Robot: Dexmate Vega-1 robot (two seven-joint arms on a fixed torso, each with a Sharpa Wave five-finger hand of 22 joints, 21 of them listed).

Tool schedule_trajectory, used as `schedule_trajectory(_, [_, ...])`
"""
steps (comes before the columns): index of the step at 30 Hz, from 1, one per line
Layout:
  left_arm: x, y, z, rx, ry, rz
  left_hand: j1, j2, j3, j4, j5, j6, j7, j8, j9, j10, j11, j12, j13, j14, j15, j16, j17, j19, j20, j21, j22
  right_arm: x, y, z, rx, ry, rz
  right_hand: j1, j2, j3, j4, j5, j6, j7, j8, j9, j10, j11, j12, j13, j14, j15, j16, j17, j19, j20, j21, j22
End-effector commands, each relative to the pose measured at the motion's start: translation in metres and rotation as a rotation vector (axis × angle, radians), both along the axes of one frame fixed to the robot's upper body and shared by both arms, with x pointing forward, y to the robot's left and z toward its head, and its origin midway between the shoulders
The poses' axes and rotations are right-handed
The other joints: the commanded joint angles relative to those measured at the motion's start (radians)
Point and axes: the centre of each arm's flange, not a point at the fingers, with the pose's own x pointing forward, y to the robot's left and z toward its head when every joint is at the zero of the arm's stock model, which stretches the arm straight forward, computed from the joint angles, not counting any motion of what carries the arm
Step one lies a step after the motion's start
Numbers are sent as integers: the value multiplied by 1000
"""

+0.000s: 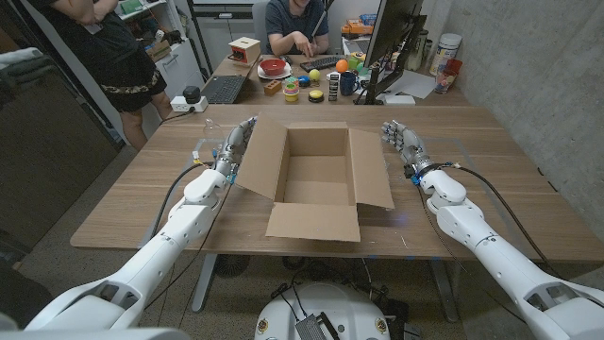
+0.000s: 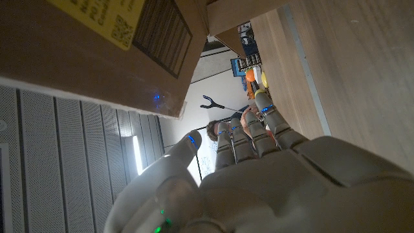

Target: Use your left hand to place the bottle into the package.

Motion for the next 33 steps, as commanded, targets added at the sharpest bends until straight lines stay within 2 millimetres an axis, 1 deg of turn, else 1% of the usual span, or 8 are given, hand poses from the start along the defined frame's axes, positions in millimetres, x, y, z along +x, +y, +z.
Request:
schedule_trajectory(1, [7,2,-8,8,29,5,12,3,9,0,5,7,0,6,4,7,5,4,2,7,-35,5,2,7,-51,6,2,5,-3,-10,3,26,-7,9,0,6,-3,7,6,0,6,4,4,1,4,3,10,0,6,4,8,1,13,5])
schedule_trajectory(8, [1,3,-8,54,19,58,14,4,10,-1,5,4,0,5,4,3,4,3,2,4,-34,2,2,4,-49,0,2,7,-4,-12,6,29,-5,8,0,6,-3,7,6,0,6,4,5,-1,4,3,10,1,6,4,9,1,10,5])
schedule_trajectory(11, [-4,2,-8,67,15,90,18,1,12,-5,5,-6,0,2,4,1,3,3,2,-3,-28,-4,1,-9,-38,-9,2,7,-5,-12,5,30,-7,8,0,6,-4,7,6,0,6,4,4,0,4,3,10,0,6,4,9,1,9,5])
schedule_trajectory(12, [-6,2,-8,76,8,112,19,0,13,-8,5,-12,-1,0,4,-4,8,1,2,-7,-26,-6,1,-15,-35,-13,2,7,-6,-12,5,30,-9,8,0,6,-4,7,6,1,5,4,4,0,4,3,10,0,6,4,9,1,9,5])
schedule_trajectory(19, [-15,7,-7,77,-3,183,28,-8,15,-19,6,-21,-3,0,4,-13,9,0,2,-13,-23,-13,-2,-22,-28,-21,3,8,-6,-12,7,26,-5,7,-1,5,-4,7,5,1,5,4,4,-2,4,3,10,1,6,4,10,0,6,5])
schedule_trajectory(25, [-24,9,-6,85,-15,256,39,-21,17,-35,6,-33,-12,-2,4,-19,1,0,2,-15,-26,-18,-5,-29,-21,-30,4,8,-6,-10,4,22,-4,4,-2,4,-3,6,6,2,6,4,4,-1,4,3,10,1,6,4,10,1,4,5])
schedule_trajectory(27, [-25,10,-6,94,-16,265,44,-26,18,-42,7,-37,-15,-1,4,-19,-8,1,2,-16,-27,-20,-6,-29,-21,-32,4,8,-5,-10,2,23,-2,3,-2,3,-2,6,5,1,6,4,4,0,4,3,10,1,6,4,11,0,3,5])
schedule_trajectory(33, [-31,13,-9,83,-54,357,54,-29,20,-52,8,-53,-24,-4,5,-29,-17,-1,2,-21,-35,-25,-6,-30,-25,-38,5,9,-4,-11,2,26,0,2,-3,2,-2,6,5,0,6,4,4,-1,4,3,10,1,5,4,11,1,1,5])
